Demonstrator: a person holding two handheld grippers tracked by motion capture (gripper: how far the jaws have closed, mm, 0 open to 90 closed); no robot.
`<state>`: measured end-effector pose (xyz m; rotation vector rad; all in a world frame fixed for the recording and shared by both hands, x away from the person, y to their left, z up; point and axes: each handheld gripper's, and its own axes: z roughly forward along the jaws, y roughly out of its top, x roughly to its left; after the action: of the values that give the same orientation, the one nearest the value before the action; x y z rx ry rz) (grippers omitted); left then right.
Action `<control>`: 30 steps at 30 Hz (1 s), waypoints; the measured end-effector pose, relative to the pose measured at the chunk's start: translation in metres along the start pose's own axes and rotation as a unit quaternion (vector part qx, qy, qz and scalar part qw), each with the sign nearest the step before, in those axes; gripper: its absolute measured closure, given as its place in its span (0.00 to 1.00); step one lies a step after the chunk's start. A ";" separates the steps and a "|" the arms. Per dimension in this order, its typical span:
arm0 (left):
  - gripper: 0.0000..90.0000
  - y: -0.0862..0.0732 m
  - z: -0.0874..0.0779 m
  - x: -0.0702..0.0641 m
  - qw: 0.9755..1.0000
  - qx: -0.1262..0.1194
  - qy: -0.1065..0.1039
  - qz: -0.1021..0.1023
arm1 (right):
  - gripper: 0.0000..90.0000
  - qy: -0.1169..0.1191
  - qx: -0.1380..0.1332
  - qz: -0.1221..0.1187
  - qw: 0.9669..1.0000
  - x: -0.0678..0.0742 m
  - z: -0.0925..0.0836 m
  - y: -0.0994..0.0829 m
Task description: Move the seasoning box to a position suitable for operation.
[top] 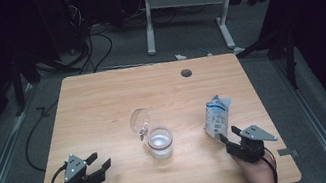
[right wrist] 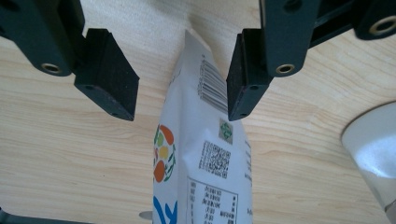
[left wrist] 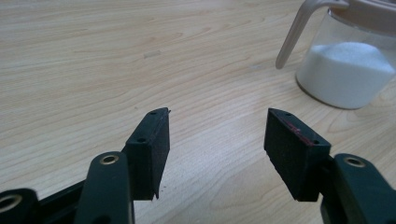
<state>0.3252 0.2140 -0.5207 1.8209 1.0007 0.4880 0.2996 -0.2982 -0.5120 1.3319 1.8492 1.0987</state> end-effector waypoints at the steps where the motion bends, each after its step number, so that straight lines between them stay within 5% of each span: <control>1: 0.46 0.001 0.001 0.000 1.000 0.000 0.001 0.000 | 0.49 -0.001 0.001 0.000 1.000 0.001 -0.001 -0.001; 13: 0.46 0.009 0.021 -0.008 1.000 0.013 0.005 0.014 | 0.53 -0.015 0.003 0.002 1.000 0.009 -0.015 -0.007; 30: 0.43 0.012 0.027 -0.009 1.000 0.014 0.001 0.000 | 0.62 0.014 -0.003 -0.030 0.999 0.030 -0.024 -0.004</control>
<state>0.3438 0.1887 -0.5215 1.8451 1.0142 0.4777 0.2679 -0.2767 -0.5039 1.2567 1.8925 1.0954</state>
